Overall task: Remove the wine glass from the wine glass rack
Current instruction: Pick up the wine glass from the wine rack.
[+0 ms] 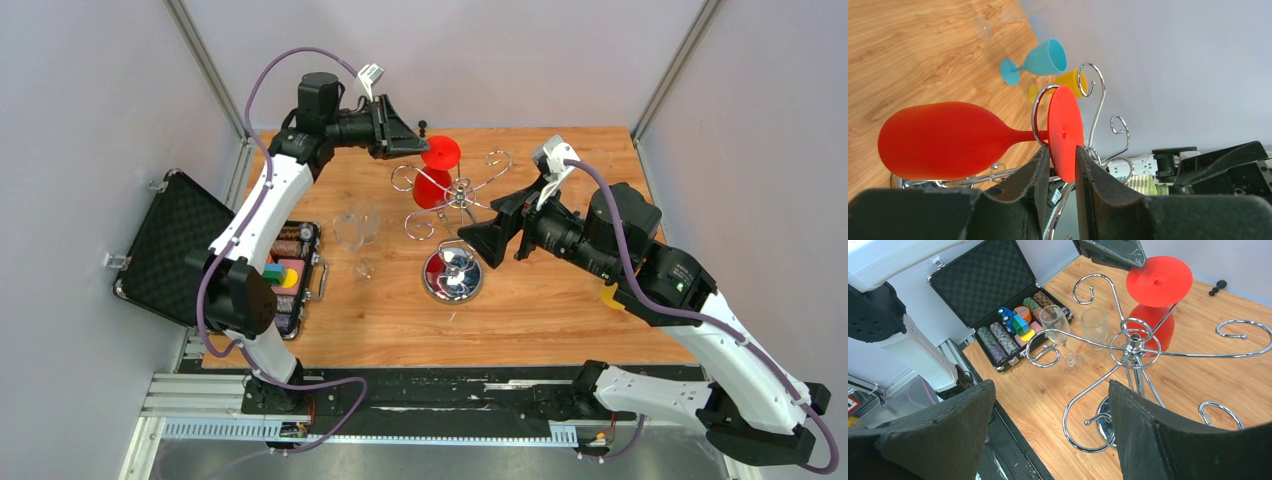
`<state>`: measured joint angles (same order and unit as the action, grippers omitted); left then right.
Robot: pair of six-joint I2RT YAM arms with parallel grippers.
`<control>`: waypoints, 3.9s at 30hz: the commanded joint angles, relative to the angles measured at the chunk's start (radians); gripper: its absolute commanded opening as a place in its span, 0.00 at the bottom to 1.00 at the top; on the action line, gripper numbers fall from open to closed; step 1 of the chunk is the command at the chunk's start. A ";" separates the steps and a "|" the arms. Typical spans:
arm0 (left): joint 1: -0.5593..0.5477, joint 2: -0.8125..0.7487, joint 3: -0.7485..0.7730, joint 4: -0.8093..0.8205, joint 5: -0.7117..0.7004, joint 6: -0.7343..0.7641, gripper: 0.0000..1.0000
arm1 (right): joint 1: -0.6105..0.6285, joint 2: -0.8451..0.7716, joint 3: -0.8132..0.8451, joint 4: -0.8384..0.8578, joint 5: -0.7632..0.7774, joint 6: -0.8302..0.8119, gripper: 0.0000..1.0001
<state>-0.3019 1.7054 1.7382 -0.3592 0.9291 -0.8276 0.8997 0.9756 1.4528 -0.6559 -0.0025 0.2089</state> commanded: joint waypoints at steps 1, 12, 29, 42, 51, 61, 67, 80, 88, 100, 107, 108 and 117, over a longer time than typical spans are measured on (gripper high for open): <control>-0.014 0.001 0.057 -0.008 0.010 0.022 0.33 | -0.005 -0.009 -0.005 0.019 -0.017 0.019 0.81; -0.048 0.023 0.103 -0.054 -0.002 0.046 0.32 | -0.005 -0.032 -0.016 0.019 -0.021 0.029 0.81; -0.068 0.043 0.146 -0.112 -0.023 0.061 0.04 | -0.004 -0.048 -0.023 0.019 -0.021 0.037 0.81; -0.051 0.001 0.115 -0.077 -0.055 -0.039 0.00 | -0.005 -0.042 -0.014 0.018 -0.020 0.035 0.81; -0.020 -0.031 0.069 -0.027 -0.060 -0.130 0.00 | -0.005 -0.033 -0.008 0.018 -0.022 0.038 0.81; -0.007 -0.032 0.052 0.026 -0.072 -0.186 0.00 | -0.004 -0.031 0.000 0.017 -0.022 0.040 0.81; -0.006 0.006 0.098 0.040 -0.060 -0.213 0.00 | -0.004 -0.040 -0.004 0.018 -0.014 0.037 0.81; -0.034 0.096 0.209 0.035 -0.034 -0.220 0.00 | -0.004 -0.050 -0.014 0.016 -0.003 0.020 0.82; -0.058 0.099 0.221 0.038 -0.014 -0.209 0.00 | -0.004 -0.056 -0.016 0.016 -0.001 0.020 0.82; -0.074 0.054 0.173 0.033 0.017 -0.176 0.00 | -0.005 -0.048 -0.012 0.016 -0.013 0.039 0.82; -0.077 0.013 0.123 0.029 0.022 -0.160 0.00 | -0.005 -0.050 -0.006 0.015 -0.016 0.053 0.82; -0.077 0.009 0.112 0.029 0.022 -0.159 0.00 | -0.005 -0.051 -0.005 0.013 -0.016 0.055 0.82; -0.078 -0.054 0.041 0.032 0.026 -0.142 0.00 | -0.005 -0.046 -0.003 0.010 -0.027 0.081 0.81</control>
<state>-0.3740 1.7283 1.7950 -0.3573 0.9310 -0.9993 0.8997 0.9333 1.4254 -0.6552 -0.0200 0.2615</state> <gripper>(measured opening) 0.018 0.817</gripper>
